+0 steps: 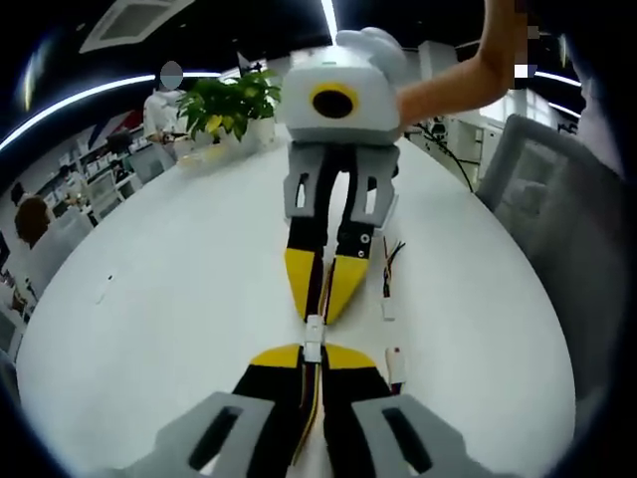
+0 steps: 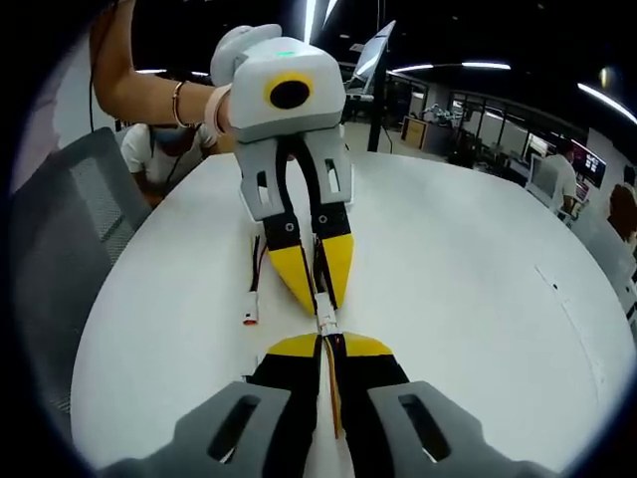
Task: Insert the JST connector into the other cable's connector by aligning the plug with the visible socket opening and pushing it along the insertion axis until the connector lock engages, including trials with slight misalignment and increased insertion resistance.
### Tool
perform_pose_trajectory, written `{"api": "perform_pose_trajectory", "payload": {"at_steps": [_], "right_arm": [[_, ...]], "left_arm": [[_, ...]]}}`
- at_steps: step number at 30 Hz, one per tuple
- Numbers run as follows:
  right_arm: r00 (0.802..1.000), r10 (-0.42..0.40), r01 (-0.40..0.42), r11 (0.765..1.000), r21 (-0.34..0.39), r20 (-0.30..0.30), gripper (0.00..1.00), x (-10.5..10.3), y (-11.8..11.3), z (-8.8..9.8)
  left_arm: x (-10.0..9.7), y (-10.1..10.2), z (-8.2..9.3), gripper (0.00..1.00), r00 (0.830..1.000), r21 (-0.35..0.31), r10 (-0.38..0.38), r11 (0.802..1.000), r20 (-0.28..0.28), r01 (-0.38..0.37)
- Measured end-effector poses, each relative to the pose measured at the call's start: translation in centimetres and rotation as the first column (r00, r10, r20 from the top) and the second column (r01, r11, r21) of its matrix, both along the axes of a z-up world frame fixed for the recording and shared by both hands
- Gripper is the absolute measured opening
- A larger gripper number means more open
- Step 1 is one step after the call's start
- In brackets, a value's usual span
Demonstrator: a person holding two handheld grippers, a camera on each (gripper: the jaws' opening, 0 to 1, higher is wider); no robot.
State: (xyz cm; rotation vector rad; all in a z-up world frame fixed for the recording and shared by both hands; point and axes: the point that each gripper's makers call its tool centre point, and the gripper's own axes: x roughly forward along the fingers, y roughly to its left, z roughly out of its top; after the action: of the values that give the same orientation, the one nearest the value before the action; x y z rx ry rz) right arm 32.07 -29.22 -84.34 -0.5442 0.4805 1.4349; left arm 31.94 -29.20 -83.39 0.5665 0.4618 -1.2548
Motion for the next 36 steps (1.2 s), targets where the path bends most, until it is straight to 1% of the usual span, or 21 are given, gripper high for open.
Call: {"api": "perform_pose_trajectory", "payload": {"at_steps": [10, 16, 20, 22, 23, 26, 28, 31, 33, 34, 36], "right_arm": [[1.000, -0.003, 0.003, 1.000, -0.006, -0.021, 0.03, -0.03, -0.14, -0.50], [1.000, -0.004, 0.004, 1.000, -0.007, -0.020, 0.04, 0.05, -0.18, -0.62], [1.000, -0.008, 0.008, 1.000, -0.005, -0.022, 0.04, 0.04, -0.19, -0.64], [0.999, -0.013, 0.013, 1.000, -0.002, -0.031, 0.04, 0.04, -0.19, -0.65], [0.998, -0.026, 0.026, 1.000, 0.001, -0.049, 0.04, 0.07, -0.18, -0.65], [0.998, -0.027, 0.027, 1.000, 0.004, -0.049, 0.04, 0.12, -0.15, -0.66], [0.998, -0.028, 0.028, 1.000, 0.008, -0.051, 0.04, 0.11, -0.14, -0.66], [0.998, -0.032, 0.033, 0.999, 0.010, -0.059, 0.05, 0.10, -0.12, -0.62], [0.996, -0.042, 0.043, 0.999, 0.017, -0.074, 0.05, 0.05, -0.07, -0.55], [0.995, -0.048, 0.050, 0.999, 0.021, -0.084, 0.05, 0.11, -0.06, -0.51], [0.995, -0.049, 0.051, 0.998, 0.023, -0.084, 0.05, 0.18, -0.02, -0.50]], "left_arm": [[-0.02, -0.14, -0.51, 0.00, 1.000, 0.007, -0.003, 1.000, -0.011, 0.003], [0.04, -0.09, -0.59, 0.00, 1.000, 0.012, -0.006, 1.000, -0.004, 0.006], [0.20, -0.03, -0.68, 0.00, 1.000, 0.006, 0.000, 1.000, -0.012, 0.000], [0.21, -0.01, -0.69, 0.00, 1.000, 0.005, 0.001, 1.000, -0.014, -0.001], [0.22, 0.00, -0.70, 0.00, 1.000, 0.003, 0.003, 1.000, -0.017, -0.003], [0.33, 0.08, -0.75, 0.00, 0.999, -0.005, 0.024, 1.000, -0.036, -0.024], [0.35, 0.12, -0.76, 0.00, 0.999, -0.003, 0.021, 1.000, -0.033, -0.021], [0.49, 0.21, -0.85, 0.00, 0.999, -0.009, 0.034, 0.999, -0.042, -0.035], [0.57, 0.25, -0.88, 0.00, 0.997, -0.018, 0.055, 0.998, -0.058, -0.056], [0.66, 0.31, -0.92, 0.00, 0.994, -0.028, 0.077, 0.996, -0.081, -0.079], [0.67, 0.31, -0.90, 0.00, 0.994, -0.029, 0.079, 0.996, -0.081, -0.081]]}}
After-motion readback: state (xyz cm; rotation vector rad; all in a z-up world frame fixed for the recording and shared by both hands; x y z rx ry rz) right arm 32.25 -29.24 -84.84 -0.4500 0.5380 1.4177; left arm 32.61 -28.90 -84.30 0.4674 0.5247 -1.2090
